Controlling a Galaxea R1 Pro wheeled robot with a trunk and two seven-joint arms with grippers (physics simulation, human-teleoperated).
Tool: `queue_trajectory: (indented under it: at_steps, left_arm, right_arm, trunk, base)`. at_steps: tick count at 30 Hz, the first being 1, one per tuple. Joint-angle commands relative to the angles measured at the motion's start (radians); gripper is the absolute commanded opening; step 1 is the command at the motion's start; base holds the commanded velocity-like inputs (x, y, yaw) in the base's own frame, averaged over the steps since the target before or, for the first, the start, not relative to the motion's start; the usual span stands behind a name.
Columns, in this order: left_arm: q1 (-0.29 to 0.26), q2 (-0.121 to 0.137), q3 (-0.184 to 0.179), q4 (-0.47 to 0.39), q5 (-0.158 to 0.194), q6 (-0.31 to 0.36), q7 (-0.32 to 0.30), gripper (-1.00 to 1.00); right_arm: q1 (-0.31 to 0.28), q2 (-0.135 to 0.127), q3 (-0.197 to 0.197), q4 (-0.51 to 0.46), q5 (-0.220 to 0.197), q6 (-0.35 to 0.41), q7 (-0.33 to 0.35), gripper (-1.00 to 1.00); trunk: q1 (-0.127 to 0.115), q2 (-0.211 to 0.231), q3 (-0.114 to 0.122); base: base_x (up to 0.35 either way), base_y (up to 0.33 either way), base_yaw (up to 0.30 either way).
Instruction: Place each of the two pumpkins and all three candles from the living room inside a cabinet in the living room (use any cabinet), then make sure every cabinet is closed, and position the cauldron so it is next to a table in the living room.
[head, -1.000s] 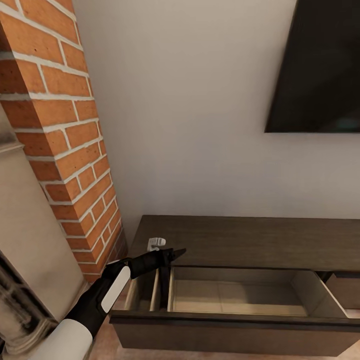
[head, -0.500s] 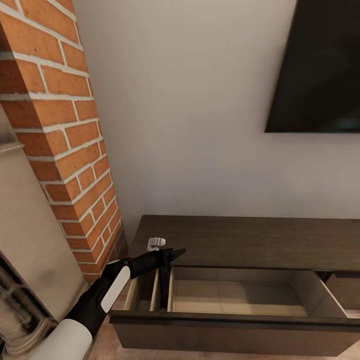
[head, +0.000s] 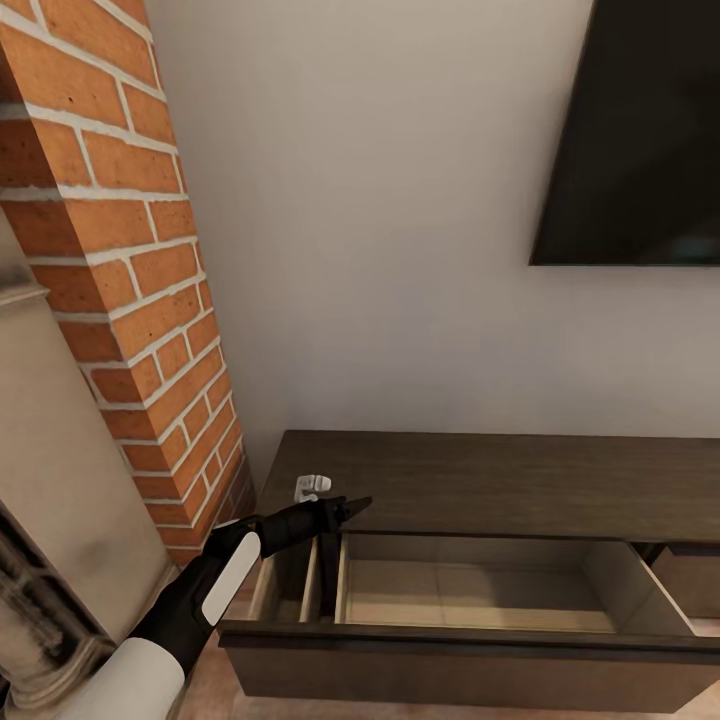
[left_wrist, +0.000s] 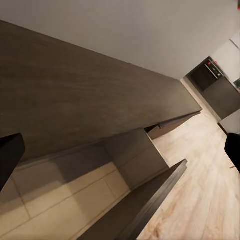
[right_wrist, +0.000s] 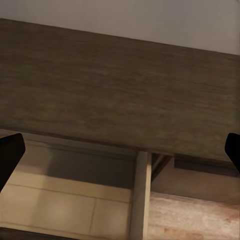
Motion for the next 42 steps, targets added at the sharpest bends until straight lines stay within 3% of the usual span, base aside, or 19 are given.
queue_trajectory:
  at_steps: [1,19,29,42]
  left_arm:
    - [0.000,0.000,0.000,0.000,0.000,0.000,0.000,1.00]
    - [0.000,-0.007,-0.002,-0.003,0.000,0.003,-0.001,1.00]
    - [0.000,-0.008,0.002,0.003,0.004,0.004,-0.002,1.00]
    - [0.000,-0.012,0.002,-0.002,0.003,0.012,0.001,1.00]
  right_arm:
    - [0.000,0.000,0.000,0.000,0.000,0.000,0.000,1.00]
    - [0.000,0.001,0.004,-0.002,0.006,0.000,-0.001,1.00]
    - [0.000,0.010,0.006,-0.052,0.008,0.005,0.000,1.00]
    - [0.000,0.012,0.003,-0.055,0.008,0.007,0.003,1.00]
  trunk:
    - [0.000,0.000,0.000]
    - [0.000,0.000,0.000]
    - [0.000,0.000,0.000]
    - [-0.050,0.091,0.041]
  base:
    - [0.000,0.000,0.000]
    - [0.000,0.000,0.000]
    - [0.000,0.000,0.000]
    - [0.000,0.000,0.000]
